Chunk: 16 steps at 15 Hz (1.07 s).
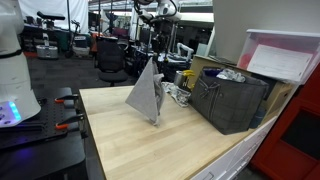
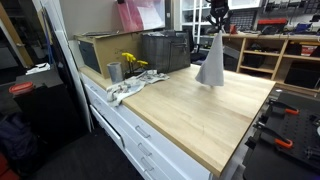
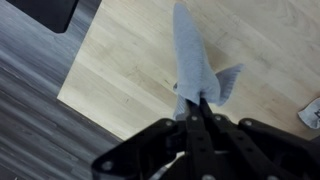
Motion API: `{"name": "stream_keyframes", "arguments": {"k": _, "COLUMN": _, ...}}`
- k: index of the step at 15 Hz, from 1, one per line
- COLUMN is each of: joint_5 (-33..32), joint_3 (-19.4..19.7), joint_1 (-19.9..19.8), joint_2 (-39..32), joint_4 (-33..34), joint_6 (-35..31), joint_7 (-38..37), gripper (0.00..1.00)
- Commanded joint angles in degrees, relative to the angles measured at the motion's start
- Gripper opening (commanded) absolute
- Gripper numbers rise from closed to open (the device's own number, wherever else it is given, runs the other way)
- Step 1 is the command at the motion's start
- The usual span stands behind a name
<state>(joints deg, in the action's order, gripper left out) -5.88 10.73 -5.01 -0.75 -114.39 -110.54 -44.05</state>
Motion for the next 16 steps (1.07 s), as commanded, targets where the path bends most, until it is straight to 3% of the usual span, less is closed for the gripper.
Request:
{"name": "stream_keyframes", "arguments": {"k": 1, "joint_5": -2.0, "joint_3": -2.0, "joint_1": -0.5, "joint_2": 6.2, "joint_4": -0.9, "joint_6": 4.1, "joint_7": -4.2, "gripper": 0.01}}
{"name": "stream_keyframes", "arguments": {"k": 11, "joint_5": -3.8, "joint_3": -5.4, "joint_1": -1.4, "joint_2": 10.5, "joint_4": -1.3, "joint_6": 7.6, "joint_7": -6.2, "gripper": 0.01}}
{"name": "stream_keyframes", "arguments": {"k": 16, "joint_5": 1.3, "joint_3": -7.8, "joint_1": 1.4, "joint_2": 8.6, "joint_4": -9.7, "joint_6": 2.5, "joint_7": 5.2, "gripper": 0.01}}
